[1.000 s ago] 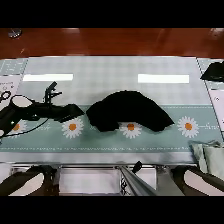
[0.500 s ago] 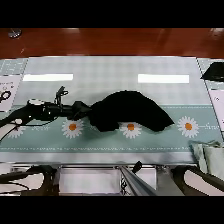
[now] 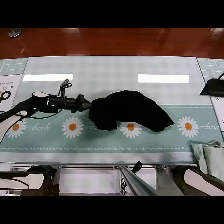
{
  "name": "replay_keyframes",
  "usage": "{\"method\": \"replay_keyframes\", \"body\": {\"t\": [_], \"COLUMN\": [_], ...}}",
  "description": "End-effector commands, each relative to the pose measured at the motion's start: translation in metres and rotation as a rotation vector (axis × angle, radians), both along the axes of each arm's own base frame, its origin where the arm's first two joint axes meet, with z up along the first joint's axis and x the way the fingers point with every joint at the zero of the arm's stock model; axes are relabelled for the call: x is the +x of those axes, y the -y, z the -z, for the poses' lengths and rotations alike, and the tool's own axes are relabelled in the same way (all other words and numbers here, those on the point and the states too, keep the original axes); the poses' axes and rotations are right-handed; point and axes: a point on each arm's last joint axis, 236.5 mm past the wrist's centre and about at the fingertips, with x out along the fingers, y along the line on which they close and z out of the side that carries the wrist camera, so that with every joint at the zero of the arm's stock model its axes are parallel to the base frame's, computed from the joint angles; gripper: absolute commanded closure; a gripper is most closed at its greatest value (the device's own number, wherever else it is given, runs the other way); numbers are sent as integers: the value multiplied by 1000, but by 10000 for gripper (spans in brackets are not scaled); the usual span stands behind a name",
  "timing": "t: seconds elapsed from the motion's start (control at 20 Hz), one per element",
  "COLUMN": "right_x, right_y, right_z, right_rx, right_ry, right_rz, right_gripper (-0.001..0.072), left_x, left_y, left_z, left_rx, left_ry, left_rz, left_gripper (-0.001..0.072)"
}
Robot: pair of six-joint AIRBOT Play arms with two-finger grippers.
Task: Fold the shirts.
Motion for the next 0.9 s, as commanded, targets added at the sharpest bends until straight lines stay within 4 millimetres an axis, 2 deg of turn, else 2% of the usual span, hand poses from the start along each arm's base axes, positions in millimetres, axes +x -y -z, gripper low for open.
{"method": "replay_keyframes", "body": {"t": [0.0,0.1,0.2,0.3,0.55,0.85], "right_x": [-29,-36,-40,-43,-58,-54], "right_y": [-43,-61,-60,-60,-68,-81], "right_z": [51,80,107,124,151,165], "right_rx": [317,420,409,399,412,408], "right_ry": [-93,-96,-95,-93,-110,-67], "right_rz": [76,116,165,197,221,185], "right_gripper": [155,155,155,155,155,156], "left_x": [-7,-9,-12,-15,-16,-18], "left_y": [5,7,8,10,10,11], "left_z": [-14,-24,-34,-41,-43,-44], "left_rx": [-16,-27,-35,-45,-50,-57], "left_ry": [26,49,81,91,92,88], "left_rz": [58,74,95,107,114,120], "left_gripper": [685,685,685,685,685,685]}}
